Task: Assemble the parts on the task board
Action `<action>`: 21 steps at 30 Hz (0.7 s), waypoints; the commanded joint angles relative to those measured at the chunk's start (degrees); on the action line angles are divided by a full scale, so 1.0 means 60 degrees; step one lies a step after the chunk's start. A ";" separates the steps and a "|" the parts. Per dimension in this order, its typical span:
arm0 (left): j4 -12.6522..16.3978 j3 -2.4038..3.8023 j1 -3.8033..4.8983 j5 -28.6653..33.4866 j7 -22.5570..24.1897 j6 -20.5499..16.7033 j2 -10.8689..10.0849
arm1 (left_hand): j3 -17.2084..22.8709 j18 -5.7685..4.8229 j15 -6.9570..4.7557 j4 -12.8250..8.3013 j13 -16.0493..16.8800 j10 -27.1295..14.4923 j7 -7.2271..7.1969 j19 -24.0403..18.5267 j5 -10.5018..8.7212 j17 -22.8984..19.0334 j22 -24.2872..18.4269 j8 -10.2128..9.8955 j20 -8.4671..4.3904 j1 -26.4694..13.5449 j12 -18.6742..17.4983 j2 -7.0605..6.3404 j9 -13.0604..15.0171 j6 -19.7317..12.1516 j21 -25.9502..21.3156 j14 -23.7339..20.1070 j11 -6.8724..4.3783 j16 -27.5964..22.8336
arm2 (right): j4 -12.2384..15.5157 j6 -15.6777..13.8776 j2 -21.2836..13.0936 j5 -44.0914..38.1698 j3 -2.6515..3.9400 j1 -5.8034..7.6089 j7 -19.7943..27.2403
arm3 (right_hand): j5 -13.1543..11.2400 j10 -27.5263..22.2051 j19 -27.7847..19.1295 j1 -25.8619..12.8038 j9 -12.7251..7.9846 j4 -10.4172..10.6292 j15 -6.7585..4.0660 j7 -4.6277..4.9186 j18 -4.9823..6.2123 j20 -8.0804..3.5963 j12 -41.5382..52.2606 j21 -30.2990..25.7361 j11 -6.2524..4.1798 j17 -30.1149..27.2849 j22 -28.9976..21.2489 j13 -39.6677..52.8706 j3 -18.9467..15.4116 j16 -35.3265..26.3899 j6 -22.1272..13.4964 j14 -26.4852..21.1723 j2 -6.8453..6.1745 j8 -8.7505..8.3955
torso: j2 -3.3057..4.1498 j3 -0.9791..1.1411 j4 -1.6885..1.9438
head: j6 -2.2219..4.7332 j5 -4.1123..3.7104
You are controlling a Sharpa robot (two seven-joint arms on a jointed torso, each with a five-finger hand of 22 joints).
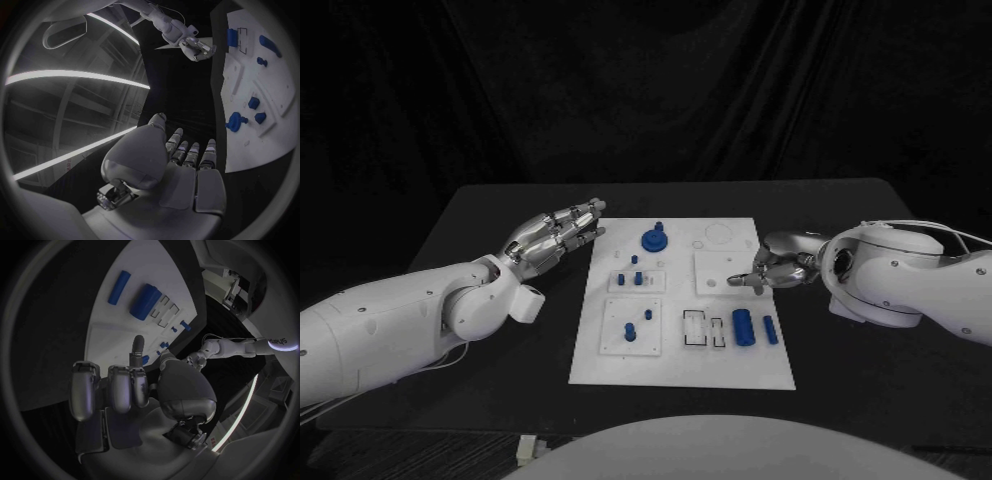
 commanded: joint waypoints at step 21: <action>-0.0050 0.0012 -0.0038 0.0063 0.0194 0.0122 0.0022 | -0.0007 0.0101 0.0052 -0.0042 0.0015 0.0002 0.0009 0.0005 0.0006 -0.0013 -0.0019 0.0055 0.0033 -0.0069 0.0031 0.0044 0.0008 0.0040 0.0044 -0.0004 0.0071 -0.0035 | 0.0043 0.1338 0.0565 -0.0159 0.0004 -0.0307 -0.2740 | 0.0097 0.1009 0.0653 0.0615 -0.0604 -0.0350 0.0063 0.0188 -0.0156 0.0042 0.0023 0.0108 0.0089 0.1355 0.2236 0.2508 0.0108 -0.0038 0.0386 0.0820 -0.0556 -0.1642 | -0.0001 -0.0016 0.0002 | -0.0002 0.0098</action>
